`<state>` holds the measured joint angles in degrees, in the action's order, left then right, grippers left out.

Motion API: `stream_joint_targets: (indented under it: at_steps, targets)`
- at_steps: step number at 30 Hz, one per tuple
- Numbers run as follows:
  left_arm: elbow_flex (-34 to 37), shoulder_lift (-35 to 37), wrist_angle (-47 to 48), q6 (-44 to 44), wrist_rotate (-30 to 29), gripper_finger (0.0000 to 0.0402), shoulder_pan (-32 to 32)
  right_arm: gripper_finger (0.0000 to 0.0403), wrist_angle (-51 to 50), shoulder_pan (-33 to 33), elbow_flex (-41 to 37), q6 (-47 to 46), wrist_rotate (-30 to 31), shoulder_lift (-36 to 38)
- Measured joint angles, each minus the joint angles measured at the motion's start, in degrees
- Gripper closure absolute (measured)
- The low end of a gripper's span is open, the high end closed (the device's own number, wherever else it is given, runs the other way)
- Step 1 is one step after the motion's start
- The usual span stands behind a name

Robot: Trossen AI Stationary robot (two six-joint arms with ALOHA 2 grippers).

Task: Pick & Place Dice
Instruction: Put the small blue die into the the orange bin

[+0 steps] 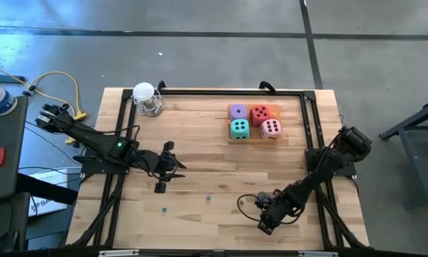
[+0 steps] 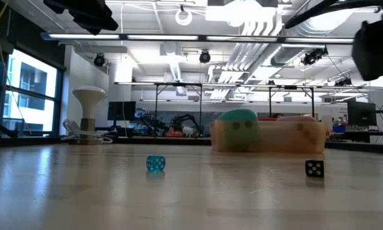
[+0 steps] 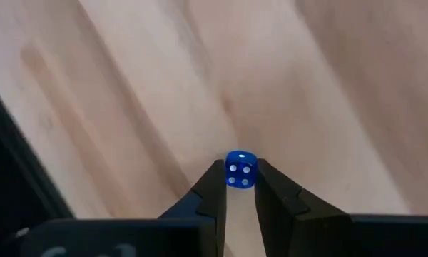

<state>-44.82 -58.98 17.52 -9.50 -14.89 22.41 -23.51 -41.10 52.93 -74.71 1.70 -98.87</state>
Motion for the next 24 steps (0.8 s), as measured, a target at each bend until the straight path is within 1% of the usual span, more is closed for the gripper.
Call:
stream_joint_targets:
  at_steps: [2, 3, 6, 7, 8, 10, 12, 13, 16, 19, 21, 24]
  targets:
    - [0.0, -0.02, 0.66, -0.41, -0.01, 0.0265, -0.01, 0.036, -0.07, 0.67, 0.0, 1.29, 2.64, 0.0]
    - [0.0, -0.02, 0.77, -0.39, -0.01, 0.0265, 0.0, 0.036, -0.19, 1.02, 0.0, 3.4, 4.89, 0.0]
    - [0.0, -0.02, 0.87, -0.39, -0.01, 0.0265, 0.0, 0.0361, -0.82, 2.36, -0.02, 9.85, 13.92, -0.04]
    - [0.0, -0.02, 0.87, -0.39, -0.01, 0.0265, -0.02, 0.0361, -0.74, 3.08, -0.02, 11.89, 15.97, -0.04]
    - [0.0, -0.02, 0.87, -0.39, -0.01, 0.0265, 0.0, 0.0361, -0.72, 3.86, -0.02, 13.81, 17.26, -0.04]
    - [0.0, -0.02, 0.88, -0.39, -0.02, 0.0265, -0.01, 0.0361, -1.73, 5.28, -0.03, 17.6, 17.92, 0.22]
    - [0.0, -0.02, 0.94, -0.39, -0.03, 0.0265, -0.02, 0.0361, -3.95, 6.63, -0.09, 21.1, 18.36, 1.67]
    - [0.0, -0.02, 0.94, -0.39, -0.03, 0.0265, -0.02, 0.0361, -5.49, 7.3, -0.07, 22.16, 19.82, 2.68]
    - [0.0, -0.02, 1.37, -0.39, -0.03, 0.0265, 0.0, 0.0362, -12.22, 9.34, -0.07, 22.44, 26.71, 6.63]
    - [0.0, -0.02, 2.0, -0.38, -0.05, 0.0265, -0.02, 0.0362, -17.2, 11.77, -0.07, 22.11, 35.86, 11.28]
    - [0.0, -0.02, 1.88, -0.56, -0.05, 0.0265, -0.02, 0.0362, -18.88, 13.78, -0.07, 21.6, 41.96, 14.0]
    - [0.0, -0.02, 1.88, -1.11, -0.15, 0.0265, -0.02, 0.0362, -19.62, 17.78, -0.07, 20.68, 47.35, 17.04]
